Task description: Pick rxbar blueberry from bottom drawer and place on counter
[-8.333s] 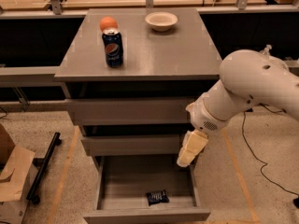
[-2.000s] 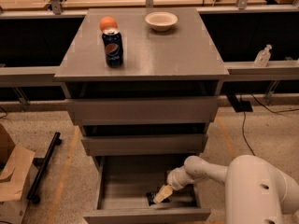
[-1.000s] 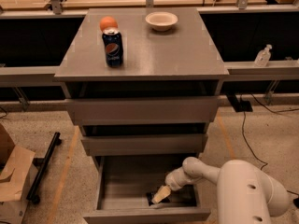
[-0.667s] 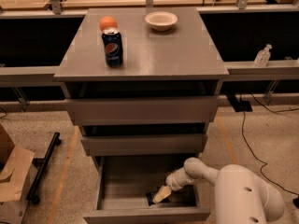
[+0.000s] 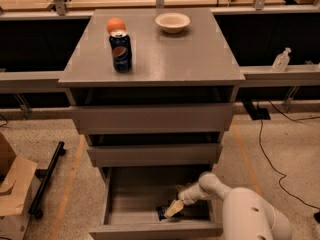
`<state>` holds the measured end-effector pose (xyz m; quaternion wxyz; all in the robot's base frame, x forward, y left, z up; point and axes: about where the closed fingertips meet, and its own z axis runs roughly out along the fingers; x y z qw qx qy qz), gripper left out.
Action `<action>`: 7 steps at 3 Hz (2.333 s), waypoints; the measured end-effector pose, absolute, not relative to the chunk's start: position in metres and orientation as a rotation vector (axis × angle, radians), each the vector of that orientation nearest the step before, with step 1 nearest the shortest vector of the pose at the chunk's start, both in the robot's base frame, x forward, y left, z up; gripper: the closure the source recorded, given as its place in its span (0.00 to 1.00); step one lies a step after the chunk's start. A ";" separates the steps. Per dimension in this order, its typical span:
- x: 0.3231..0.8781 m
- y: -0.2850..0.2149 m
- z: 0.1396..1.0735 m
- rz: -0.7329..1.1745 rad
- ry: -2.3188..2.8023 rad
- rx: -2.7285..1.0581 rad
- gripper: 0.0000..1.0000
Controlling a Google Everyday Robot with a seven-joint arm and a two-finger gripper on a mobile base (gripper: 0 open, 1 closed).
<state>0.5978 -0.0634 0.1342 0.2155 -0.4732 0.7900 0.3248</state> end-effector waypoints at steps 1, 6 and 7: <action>0.595 -0.062 0.115 0.889 2.176 -1.317 0.00; 0.587 -0.059 0.116 0.894 2.191 -1.318 0.64; 0.587 -0.059 0.117 0.894 2.191 -1.318 0.87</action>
Offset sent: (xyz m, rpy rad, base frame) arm -0.0302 0.0168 -0.0600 -0.0067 0.0070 0.0150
